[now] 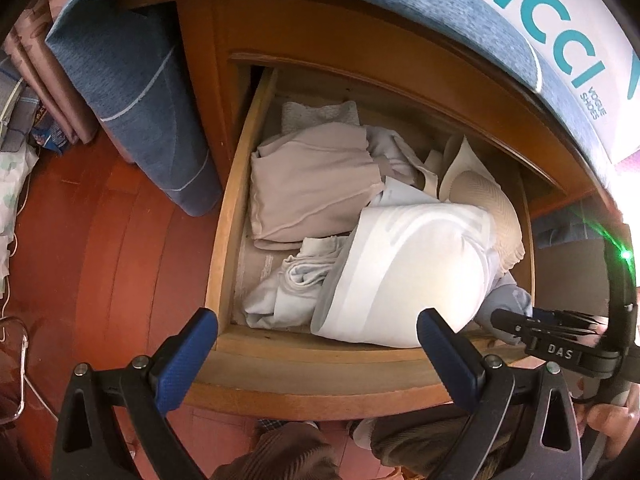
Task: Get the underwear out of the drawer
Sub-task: 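Grasp the light-blue sock with the right gripper while the left gripper grasps white underwear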
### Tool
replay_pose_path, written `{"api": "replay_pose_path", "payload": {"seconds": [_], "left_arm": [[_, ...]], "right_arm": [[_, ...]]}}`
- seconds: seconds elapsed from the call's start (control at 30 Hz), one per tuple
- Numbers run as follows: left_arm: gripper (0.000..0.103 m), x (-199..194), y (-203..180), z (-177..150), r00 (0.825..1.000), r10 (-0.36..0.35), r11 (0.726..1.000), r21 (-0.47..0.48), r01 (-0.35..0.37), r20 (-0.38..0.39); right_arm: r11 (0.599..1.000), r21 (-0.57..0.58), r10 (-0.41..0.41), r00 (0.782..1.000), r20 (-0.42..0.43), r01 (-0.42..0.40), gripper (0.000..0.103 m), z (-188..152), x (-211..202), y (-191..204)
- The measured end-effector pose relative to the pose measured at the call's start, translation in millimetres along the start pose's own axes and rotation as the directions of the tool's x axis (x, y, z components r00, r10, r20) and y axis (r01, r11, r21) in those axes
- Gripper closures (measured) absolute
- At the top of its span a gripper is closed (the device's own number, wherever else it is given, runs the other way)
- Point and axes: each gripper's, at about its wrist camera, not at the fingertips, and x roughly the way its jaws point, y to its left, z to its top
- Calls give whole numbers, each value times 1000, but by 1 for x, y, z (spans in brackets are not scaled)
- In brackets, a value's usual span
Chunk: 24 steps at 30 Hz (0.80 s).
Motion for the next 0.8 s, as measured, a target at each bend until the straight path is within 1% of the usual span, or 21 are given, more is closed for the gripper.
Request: {"api": "replay_pose_path", "payload": {"seconds": [0.2, 0.37, 0.4, 0.57, 0.67, 0.8], "left_arm": [[1, 0, -2, -1, 1000, 0, 1000, 7, 0, 4], [1, -1, -7, -2, 1000, 5, 999, 33, -5, 8], [1, -1, -8, -3, 1000, 5, 999, 39, -5, 8], [1, 0, -17, -3, 1000, -1, 996, 86, 1, 6], [1, 0, -25, -4, 1000, 3, 992, 126, -4, 4], [1, 0, -34, -5, 1000, 0, 987, 164, 0, 5]], "right_arm": [[1000, -2, 23, 998, 58, -23, 63, -13, -15, -12], [999, 16, 46, 993, 113, -48, 63, -24, -29, -22], [999, 21, 44, 992, 122, -47, 64, -30, -34, -18], [1000, 24, 10, 986, 167, -15, 64, -40, -45, -22], [999, 37, -4, 986, 169, -2, 64, -41, -49, -24], [997, 70, 20, 988, 156, -31, 65, -42, -45, -26]]}}
